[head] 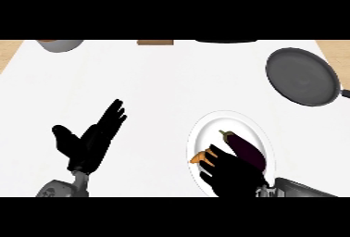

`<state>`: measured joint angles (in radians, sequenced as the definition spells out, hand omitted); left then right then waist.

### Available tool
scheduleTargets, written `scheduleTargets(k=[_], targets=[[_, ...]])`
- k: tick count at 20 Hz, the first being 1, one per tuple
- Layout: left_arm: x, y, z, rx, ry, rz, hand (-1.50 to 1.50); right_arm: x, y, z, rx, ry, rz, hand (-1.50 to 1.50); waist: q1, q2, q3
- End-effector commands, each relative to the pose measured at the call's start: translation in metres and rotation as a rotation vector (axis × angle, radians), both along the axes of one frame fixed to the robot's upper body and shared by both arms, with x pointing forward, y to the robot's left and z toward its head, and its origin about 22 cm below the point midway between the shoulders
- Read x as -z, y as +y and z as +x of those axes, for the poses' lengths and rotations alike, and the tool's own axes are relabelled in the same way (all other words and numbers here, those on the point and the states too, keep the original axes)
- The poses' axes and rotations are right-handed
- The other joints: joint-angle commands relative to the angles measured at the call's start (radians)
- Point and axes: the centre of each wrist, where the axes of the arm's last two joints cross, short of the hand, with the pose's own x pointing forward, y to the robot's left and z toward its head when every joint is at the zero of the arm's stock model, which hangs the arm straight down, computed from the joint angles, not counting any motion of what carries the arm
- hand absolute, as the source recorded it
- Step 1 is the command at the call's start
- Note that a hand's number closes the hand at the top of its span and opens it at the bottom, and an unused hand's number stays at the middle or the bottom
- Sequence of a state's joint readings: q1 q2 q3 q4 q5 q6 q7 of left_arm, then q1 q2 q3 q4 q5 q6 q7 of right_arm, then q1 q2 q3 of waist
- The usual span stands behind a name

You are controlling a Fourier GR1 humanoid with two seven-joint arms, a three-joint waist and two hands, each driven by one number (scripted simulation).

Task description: Pick the eggplant from the plate and place it in the pan

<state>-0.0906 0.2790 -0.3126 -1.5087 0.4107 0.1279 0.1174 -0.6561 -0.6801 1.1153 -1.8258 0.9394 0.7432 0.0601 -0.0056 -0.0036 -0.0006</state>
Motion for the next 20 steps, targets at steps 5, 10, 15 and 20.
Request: scheduleTargets(k=[5,10,15,20], targets=[[0.000,0.002,-0.003,0.004,0.011,-0.015,0.00,0.024,-0.007,-0.013,0.006,-0.095,0.011,-1.50,0.007,0.003,0.001],[-0.006,0.005,0.003,0.017,0.014,-0.011,0.00,0.021,-0.008,0.003,0.009,-0.210,-0.015,-1.50,0.009,0.003,0.000],[-0.008,-0.001,-0.001,-0.001,-0.003,0.007,0.00,0.019,-0.020,0.018,0.016,-0.178,-0.006,-1.50,0.009,0.003,0.000],[-0.010,-0.009,-0.005,0.010,-0.004,-0.005,0.00,0.048,-0.025,0.019,0.018,-0.197,-0.005,-1.50,0.009,0.003,0.001]])
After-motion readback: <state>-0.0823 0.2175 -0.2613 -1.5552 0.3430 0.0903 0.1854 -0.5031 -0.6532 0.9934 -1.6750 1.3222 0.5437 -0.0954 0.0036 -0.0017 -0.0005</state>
